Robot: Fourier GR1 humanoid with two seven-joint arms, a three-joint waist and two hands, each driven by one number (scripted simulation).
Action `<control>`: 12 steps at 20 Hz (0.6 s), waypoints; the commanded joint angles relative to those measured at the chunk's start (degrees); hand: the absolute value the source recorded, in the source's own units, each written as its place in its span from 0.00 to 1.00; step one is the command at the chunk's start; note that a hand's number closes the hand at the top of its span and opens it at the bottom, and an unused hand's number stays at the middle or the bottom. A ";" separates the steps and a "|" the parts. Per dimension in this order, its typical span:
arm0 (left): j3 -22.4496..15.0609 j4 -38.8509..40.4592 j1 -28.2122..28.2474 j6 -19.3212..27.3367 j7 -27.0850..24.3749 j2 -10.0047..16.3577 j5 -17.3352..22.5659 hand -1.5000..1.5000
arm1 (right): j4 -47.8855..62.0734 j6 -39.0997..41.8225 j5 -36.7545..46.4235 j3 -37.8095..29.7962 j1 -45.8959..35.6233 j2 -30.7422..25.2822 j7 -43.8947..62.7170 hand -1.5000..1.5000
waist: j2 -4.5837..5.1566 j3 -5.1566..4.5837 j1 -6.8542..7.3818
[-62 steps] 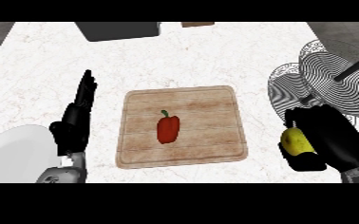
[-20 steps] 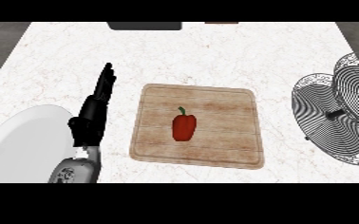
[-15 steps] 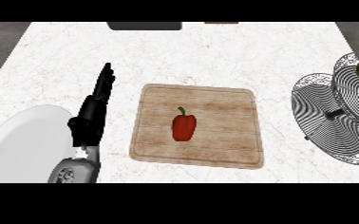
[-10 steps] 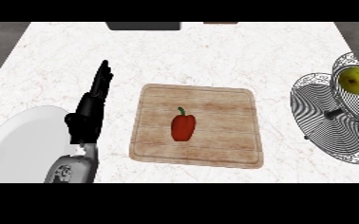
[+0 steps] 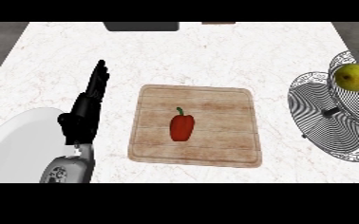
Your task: Pick the pear from the cutting board and place it in the tiered basket
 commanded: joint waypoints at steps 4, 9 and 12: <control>-0.18 1.04 1.81 0.95 -3.30 -0.98 -0.45 0.50 | 16.50 3.65 -7.55 -16.52 5.70 -11.37 -4.86 0.00 | 0.10 0.06 -0.77; -0.11 -3.97 5.19 -0.12 -1.17 0.07 0.58 0.50 | 28.92 11.00 -10.74 -26.04 16.43 -20.23 -16.22 0.00 | -0.04 0.15 -0.76; 0.51 -1.21 3.78 0.15 -2.01 -0.10 0.46 0.50 | 38.54 13.73 -10.33 -27.93 21.82 -23.02 -26.01 0.00 | 0.22 0.25 -0.95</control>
